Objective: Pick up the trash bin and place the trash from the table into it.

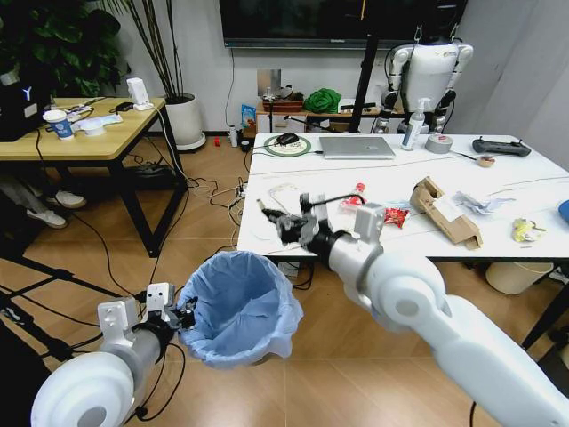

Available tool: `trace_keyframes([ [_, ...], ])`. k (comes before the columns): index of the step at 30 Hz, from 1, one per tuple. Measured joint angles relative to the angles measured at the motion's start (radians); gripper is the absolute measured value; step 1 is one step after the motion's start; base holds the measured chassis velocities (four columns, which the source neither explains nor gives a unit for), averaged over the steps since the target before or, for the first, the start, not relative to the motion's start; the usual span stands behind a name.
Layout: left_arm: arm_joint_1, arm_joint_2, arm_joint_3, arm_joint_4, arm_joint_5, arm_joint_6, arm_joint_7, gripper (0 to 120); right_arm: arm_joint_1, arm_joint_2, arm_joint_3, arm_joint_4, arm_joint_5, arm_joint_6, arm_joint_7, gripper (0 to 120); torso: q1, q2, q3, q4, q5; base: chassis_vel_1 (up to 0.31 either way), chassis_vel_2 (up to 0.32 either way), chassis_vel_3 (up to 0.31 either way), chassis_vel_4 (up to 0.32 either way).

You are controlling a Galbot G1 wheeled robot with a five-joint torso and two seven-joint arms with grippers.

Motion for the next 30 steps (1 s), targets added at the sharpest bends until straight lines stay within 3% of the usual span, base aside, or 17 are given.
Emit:
trace_keyframes([
  [4, 0.010, 0.000, -0.001, -0.009, -0.001, 0.000, -0.012, 0, -0.105, -0.030, 0.019, 0.047, -0.088, 0.003, -0.106, 0, 0.000, 0.000, 0.000, 0.0002, -0.0001, 0.000, 0.000, 0.000, 0.000],
  [13, -0.006, 0.015, 0.028, -0.019, -0.008, 0.000, -0.030, 0, -0.293, -0.096, 0.105, 0.111, -0.232, -0.029, -0.167, 0, 0.000, 0.000, 0.000, -0.0003, -0.0001, 0.000, 0.000, 0.000, 0.000],
  [17, -0.006, 0.017, 0.039, -0.017, -0.008, 0.000, -0.028, 0, -0.343, -0.098, 0.123, 0.118, -0.270, -0.036, -0.158, 18, 0.000, 0.000, 0.000, 0.0001, -0.0001, 0.000, 0.000, 0.000, 0.000],
  [25, -0.005, 0.012, 0.056, -0.018, -0.002, 0.000, -0.027, 0, -0.386, -0.091, 0.157, 0.136, -0.274, -0.047, -0.143, 41, 0.000, 0.000, 0.000, 0.0000, -0.0001, 0.000, 0.000, 0.000, 0.000],
  [30, 0.003, 0.014, 0.056, -0.026, 0.002, 0.000, -0.022, 0, -0.359, -0.081, 0.238, 0.116, -0.247, -0.053, -0.083, 63, 0.000, 0.000, 0.000, 0.0000, -0.0002, 0.000, 0.000, 0.000, 0.000],
])
